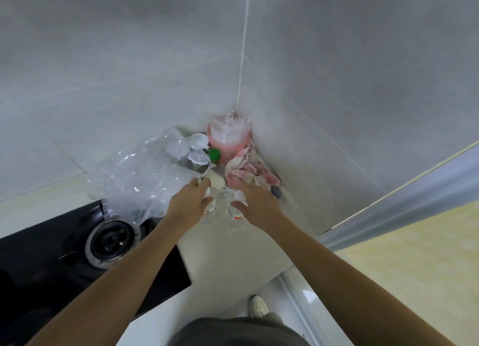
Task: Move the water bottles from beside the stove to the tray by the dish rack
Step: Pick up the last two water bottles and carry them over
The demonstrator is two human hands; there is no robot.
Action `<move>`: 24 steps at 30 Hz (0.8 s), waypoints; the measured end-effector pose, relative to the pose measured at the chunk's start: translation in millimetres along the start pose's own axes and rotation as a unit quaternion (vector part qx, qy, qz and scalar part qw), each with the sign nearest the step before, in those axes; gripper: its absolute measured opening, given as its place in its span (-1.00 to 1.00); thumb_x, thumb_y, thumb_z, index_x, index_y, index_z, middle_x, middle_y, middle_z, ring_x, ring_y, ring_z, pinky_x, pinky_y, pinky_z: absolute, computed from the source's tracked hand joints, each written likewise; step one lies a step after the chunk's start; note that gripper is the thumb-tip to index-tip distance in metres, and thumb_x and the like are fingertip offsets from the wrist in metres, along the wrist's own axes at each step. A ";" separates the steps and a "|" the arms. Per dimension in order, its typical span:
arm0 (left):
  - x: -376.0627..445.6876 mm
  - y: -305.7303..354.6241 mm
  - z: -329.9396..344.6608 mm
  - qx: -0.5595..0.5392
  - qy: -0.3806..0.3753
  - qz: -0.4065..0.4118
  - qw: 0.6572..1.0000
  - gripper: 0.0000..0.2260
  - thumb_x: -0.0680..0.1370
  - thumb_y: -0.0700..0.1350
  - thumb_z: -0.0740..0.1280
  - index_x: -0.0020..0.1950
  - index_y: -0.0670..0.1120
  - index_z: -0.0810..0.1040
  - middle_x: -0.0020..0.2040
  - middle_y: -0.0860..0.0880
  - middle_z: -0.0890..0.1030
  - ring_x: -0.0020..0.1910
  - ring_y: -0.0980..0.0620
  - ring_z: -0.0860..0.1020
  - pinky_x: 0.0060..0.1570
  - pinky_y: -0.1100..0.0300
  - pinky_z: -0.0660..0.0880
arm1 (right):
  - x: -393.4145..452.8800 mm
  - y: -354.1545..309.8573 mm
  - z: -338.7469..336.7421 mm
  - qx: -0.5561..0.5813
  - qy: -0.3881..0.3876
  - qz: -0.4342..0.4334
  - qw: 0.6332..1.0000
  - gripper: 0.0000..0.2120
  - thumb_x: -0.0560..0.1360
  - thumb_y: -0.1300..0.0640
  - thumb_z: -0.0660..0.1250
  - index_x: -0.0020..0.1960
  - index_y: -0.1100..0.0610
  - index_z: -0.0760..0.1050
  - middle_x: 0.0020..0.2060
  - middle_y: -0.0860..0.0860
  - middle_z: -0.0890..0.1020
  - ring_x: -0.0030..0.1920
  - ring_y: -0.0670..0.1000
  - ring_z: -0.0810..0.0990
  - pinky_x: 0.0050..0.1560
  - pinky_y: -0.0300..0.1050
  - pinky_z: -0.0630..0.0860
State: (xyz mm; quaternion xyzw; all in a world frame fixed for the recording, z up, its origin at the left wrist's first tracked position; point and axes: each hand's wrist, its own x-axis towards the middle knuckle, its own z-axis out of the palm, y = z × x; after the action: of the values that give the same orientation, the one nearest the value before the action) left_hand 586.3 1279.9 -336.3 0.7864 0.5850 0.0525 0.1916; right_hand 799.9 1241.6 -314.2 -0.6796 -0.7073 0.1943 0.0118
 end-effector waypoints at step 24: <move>-338.7 40.9 -85.5 -0.103 0.303 -0.418 0.850 -0.81 0.62 0.05 0.41 0.13 0.01 0.50 -0.10 -0.06 0.64 -0.17 -0.08 0.59 -0.14 -0.05 0.57 | -88.8 -171.2 -57.8 0.069 0.009 -0.436 0.897 -0.81 0.42 -0.07 0.45 -0.07 0.03 0.61 -0.18 -0.03 0.68 -0.12 0.14 0.62 -0.19 -0.07 0.39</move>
State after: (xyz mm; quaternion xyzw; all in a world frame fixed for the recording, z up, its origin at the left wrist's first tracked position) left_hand 491.9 972.1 -194.8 0.3883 0.8786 0.2636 0.0885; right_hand 659.1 1170.6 -189.0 -0.3022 -0.9175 0.2114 0.1488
